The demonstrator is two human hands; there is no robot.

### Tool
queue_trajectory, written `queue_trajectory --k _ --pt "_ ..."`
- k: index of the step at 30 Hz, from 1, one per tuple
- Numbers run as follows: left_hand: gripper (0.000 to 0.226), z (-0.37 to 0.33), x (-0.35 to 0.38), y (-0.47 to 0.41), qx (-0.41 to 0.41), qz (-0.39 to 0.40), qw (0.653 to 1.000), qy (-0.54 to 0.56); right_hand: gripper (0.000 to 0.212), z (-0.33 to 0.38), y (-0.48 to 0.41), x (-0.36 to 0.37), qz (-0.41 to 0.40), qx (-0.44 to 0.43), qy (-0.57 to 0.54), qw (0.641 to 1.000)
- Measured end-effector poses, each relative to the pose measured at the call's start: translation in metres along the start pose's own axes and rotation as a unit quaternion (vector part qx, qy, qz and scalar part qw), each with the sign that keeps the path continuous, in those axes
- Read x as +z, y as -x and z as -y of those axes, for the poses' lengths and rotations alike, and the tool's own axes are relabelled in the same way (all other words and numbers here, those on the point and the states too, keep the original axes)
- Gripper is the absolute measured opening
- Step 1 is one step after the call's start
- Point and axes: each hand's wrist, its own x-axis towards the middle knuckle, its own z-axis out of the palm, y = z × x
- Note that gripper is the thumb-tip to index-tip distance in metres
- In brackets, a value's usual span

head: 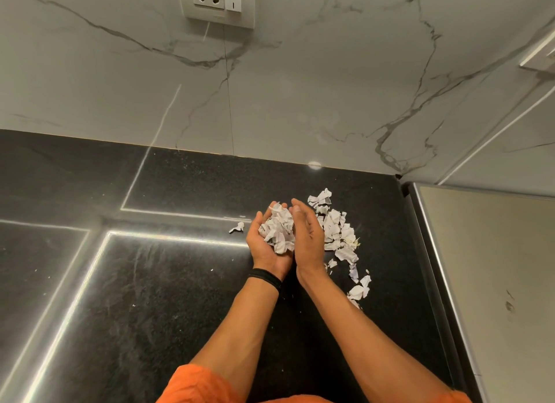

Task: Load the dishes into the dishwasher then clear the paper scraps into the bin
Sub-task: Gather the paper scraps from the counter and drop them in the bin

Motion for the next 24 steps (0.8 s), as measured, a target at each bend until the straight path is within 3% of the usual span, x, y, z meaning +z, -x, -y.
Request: queue_trajectory --k 6,11,17,24 --pt "0.037 0.002 0.006 0.019 0.017 0.013 1.000 0.005 0.027 0.010 0.010 0.007 -0.025 0.027 -0.053 0.998" --pt "0.031 0.000 0.009 0.047 0.054 0.019 0.998 0.016 0.025 0.019 0.032 0.010 0.006 0.030 -0.072 0.997" --pt "0.028 -0.007 -0.005 0.101 0.147 0.035 0.988 0.032 0.027 0.018 0.079 0.016 0.103 0.021 -0.053 0.993" --pt "0.029 -0.005 -0.067 0.197 0.267 -0.028 0.961 0.062 0.034 0.001 0.178 0.005 0.278 0.024 0.004 0.960"
